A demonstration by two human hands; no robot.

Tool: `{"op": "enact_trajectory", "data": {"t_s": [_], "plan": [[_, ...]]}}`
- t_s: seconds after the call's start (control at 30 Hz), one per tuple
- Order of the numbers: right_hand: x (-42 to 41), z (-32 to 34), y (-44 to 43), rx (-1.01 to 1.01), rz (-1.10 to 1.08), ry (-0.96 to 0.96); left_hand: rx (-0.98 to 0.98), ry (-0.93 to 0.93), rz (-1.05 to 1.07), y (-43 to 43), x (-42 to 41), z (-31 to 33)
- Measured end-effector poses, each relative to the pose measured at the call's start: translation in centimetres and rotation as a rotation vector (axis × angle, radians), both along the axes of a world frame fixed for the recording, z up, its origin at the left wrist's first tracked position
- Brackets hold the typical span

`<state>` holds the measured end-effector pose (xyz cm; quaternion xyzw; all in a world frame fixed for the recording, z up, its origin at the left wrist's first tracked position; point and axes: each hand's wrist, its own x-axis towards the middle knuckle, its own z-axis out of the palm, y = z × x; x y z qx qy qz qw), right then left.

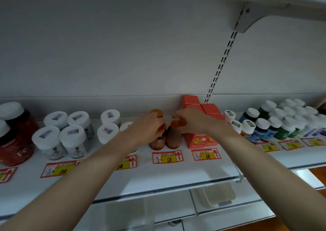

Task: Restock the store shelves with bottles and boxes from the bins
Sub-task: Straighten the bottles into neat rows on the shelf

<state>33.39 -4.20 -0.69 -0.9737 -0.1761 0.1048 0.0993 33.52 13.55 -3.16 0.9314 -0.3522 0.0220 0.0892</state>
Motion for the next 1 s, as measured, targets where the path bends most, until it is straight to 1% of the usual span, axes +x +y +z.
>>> {"op": "enact_trajectory", "data": {"t_s": [0.17, 0.3, 0.5, 0.73, 0.9, 1.0], "plan": [[0.0, 0.0, -0.1, 0.039, 0.116, -0.011, -0.059, 0.018, 0.075, -0.6, -0.4, -0.3], [-0.1, 0.1, -0.3, 0.048, 0.151, -0.005, -0.093, 0.040, 0.111, -0.9, -0.6, -0.6], [0.0, -0.3, -0.7, 0.088, 0.167, -0.016, -0.138, 0.078, 0.121, -0.9, -0.7, -0.4], [0.2, -0.5, -0.9, 0.114, 0.167, 0.002, -0.118, 0.116, 0.128, -0.7, -0.6, 0.3], [0.2, -0.1, -1.2, 0.137, 0.165, -0.002, -0.184, 0.032, 0.241, -0.3, 2.2, 2.3], [0.2, -0.3, -1.3, 0.142, 0.160, 0.005, -0.120, 0.088, 0.293, -0.7, 3.8, 2.3]]}}
